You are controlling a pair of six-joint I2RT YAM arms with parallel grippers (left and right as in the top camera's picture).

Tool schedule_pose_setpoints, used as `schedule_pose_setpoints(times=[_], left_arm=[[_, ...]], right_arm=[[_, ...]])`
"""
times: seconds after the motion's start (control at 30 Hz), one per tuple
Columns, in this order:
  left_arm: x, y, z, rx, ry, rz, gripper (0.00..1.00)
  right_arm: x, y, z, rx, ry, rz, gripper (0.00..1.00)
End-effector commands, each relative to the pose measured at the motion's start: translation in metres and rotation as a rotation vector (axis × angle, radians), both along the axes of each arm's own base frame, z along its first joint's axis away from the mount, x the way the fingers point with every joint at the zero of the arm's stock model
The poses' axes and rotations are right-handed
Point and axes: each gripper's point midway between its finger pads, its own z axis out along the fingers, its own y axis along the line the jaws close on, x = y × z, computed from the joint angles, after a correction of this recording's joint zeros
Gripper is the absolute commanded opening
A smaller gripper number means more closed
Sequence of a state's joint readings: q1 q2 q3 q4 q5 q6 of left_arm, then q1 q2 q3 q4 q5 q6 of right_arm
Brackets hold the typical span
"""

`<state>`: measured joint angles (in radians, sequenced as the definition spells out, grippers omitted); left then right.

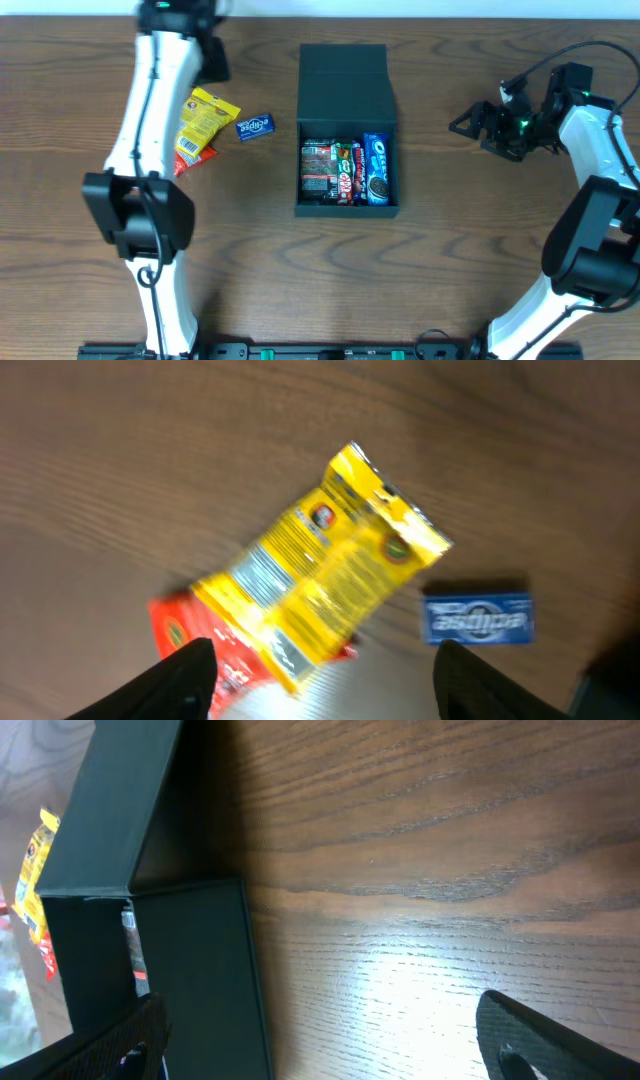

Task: Pack container
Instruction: 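Lift the left gripper back toward the yellow bag, then grasp the yellow candy bag with the left gripper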

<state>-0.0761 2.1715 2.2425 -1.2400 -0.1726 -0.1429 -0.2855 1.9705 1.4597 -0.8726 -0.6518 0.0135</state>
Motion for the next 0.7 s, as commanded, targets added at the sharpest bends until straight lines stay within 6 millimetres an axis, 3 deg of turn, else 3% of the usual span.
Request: schedule_pose_setpoints(times=[0.0,0.07,0.33,0.67], left_arm=[[-0.007,-0.005,-0.023,-0.017,0.11,-0.306,0.81],[-0.012,0.004,-0.032,0.008,0.148,-0.355,0.97],[-0.016,0.023,-0.07,0.042,0.213,-0.475,0.95],[-0.021,0.025,-0.11,0.068,0.252,-0.592,0.95]], right_arm=[[0.006,0.002,0.008,-0.006,-0.035,0.021,0.98],[0.006,0.002,0.008,-0.006,-0.035,0.021,0.98],[0.005,0.002,0.007,-0.005,-0.032,0.021,0.98],[0.004,0.002,0.007,-0.003,-0.027,0.021,0.99]])
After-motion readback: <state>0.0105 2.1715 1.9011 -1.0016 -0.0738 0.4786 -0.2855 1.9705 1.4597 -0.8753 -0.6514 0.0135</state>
